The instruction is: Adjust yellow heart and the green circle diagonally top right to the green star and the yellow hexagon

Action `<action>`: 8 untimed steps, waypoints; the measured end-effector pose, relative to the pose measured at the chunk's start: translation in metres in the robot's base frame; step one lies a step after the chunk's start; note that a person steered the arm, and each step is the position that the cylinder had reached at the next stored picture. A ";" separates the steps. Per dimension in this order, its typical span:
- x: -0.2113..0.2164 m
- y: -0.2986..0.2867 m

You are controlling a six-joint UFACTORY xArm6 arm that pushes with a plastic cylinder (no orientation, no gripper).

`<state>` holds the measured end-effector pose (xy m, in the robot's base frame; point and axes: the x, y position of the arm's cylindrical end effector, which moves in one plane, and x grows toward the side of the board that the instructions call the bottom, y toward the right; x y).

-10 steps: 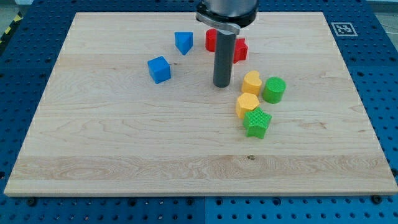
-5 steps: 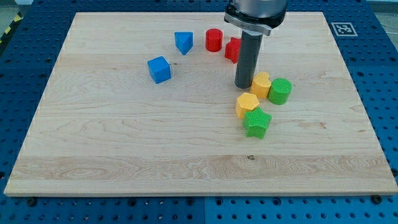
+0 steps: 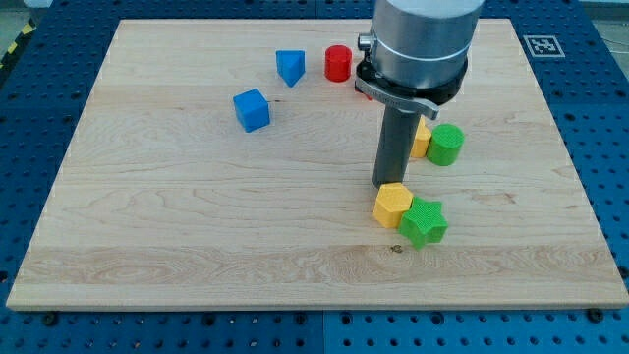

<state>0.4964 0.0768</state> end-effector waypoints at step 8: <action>-0.031 0.050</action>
